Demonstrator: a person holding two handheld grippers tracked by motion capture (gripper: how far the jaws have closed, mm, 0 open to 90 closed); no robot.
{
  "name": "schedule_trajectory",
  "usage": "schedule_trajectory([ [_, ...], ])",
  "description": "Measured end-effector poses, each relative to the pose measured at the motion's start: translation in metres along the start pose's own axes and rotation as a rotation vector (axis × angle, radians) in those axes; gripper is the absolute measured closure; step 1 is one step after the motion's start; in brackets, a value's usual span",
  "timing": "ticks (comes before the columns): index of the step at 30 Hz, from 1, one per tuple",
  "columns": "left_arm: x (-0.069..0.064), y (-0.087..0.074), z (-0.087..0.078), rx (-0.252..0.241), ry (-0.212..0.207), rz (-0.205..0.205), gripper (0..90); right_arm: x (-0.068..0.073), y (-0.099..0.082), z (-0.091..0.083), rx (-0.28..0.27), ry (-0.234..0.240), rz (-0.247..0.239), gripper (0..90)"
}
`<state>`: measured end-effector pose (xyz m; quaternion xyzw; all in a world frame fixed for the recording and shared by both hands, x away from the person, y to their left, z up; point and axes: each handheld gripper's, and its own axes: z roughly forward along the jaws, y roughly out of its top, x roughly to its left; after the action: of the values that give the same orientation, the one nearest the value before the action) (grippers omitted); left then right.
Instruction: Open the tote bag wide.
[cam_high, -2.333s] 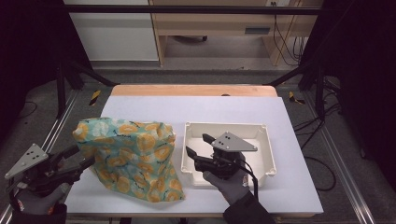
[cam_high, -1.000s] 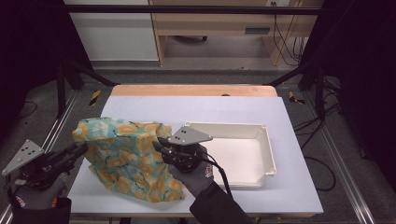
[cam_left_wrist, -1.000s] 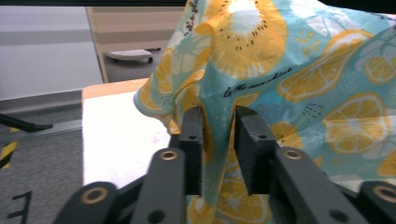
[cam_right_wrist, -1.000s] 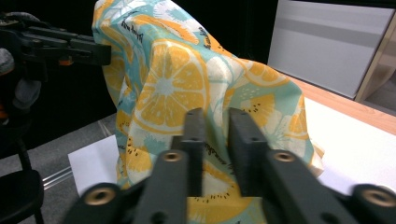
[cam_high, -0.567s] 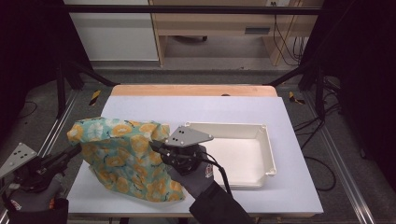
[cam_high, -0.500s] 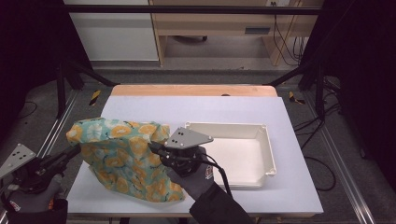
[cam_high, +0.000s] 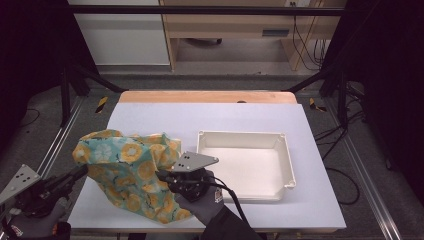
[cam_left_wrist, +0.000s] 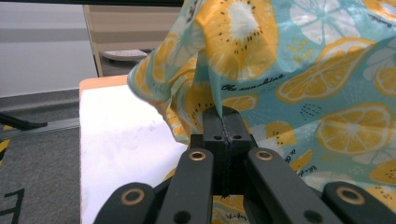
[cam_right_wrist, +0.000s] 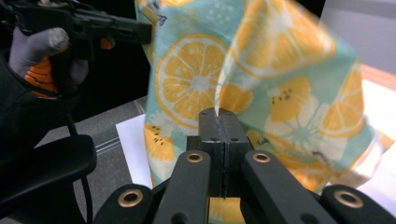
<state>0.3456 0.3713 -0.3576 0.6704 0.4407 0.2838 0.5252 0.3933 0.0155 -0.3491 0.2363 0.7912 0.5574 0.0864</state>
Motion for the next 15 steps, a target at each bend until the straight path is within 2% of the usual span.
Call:
schedule_trajectory([
  [4,-0.001,-0.007,0.000,0.002,0.010,-0.003,90.0,0.000,-0.008,0.005,0.012,0.008,0.015,90.0],
  [6,-0.001,-0.010,0.001,0.005,0.001,-0.009,90.0,0.000,-0.012,0.007,0.022,0.003,0.016,90.0],
  [13,-0.002,-0.014,0.006,0.027,-0.008,-0.002,89.9,-0.010,-0.022,0.011,0.052,-0.045,0.057,89.9],
  [15,-0.002,-0.014,0.007,0.029,-0.008,-0.005,89.9,-0.012,-0.021,0.010,0.044,-0.048,0.060,85.8],
])
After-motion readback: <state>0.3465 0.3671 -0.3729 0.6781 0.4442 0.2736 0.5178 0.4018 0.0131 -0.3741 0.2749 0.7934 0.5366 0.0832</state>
